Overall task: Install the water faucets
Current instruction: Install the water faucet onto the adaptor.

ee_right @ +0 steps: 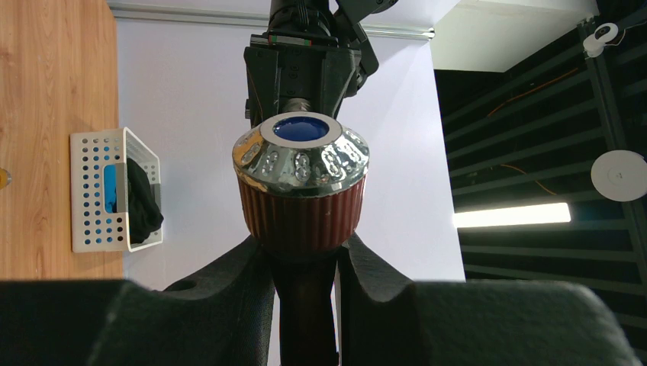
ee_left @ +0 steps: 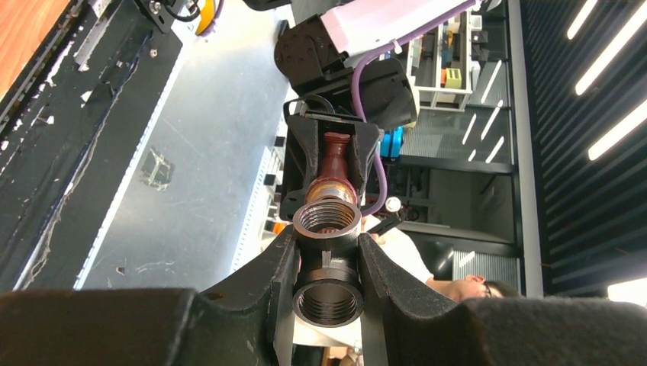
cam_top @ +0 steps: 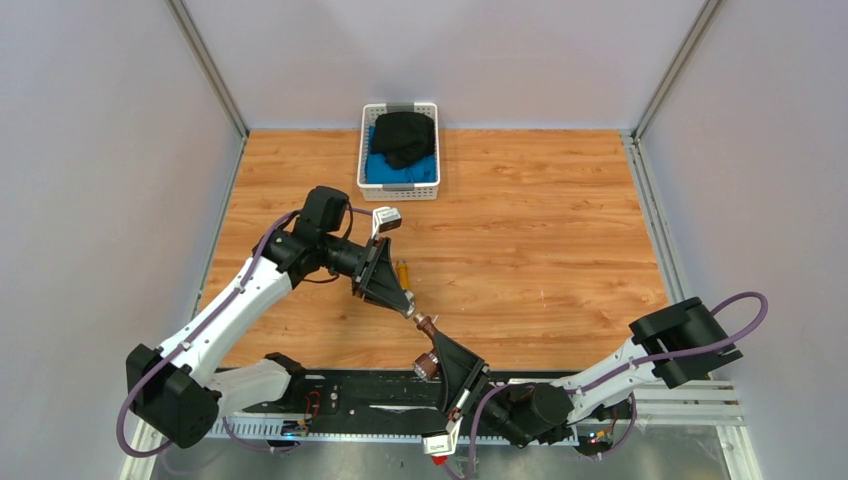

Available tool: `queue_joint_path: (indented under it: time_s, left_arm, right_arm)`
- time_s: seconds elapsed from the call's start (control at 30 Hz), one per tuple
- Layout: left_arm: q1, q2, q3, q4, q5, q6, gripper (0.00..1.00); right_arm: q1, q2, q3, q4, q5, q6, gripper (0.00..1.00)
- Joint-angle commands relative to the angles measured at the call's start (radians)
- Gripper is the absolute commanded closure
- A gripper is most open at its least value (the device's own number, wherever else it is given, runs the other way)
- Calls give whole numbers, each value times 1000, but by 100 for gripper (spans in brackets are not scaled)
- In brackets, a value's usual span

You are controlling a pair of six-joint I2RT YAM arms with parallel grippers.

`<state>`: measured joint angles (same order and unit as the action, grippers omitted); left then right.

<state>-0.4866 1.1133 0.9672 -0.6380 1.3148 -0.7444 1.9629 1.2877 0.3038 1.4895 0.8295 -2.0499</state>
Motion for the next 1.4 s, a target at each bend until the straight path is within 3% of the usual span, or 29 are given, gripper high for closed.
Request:
queue_joint_path:
  time_s: [0.0,1.37]
  left_arm:
    - [-20,-19,-2,-28,18,-26,100]
    - [-68,10,-6,-28,23,3,100]
  right_arm:
    - [5,2,25,72,-27,-1,100]
    - [11,48,26,71,-47,37,100]
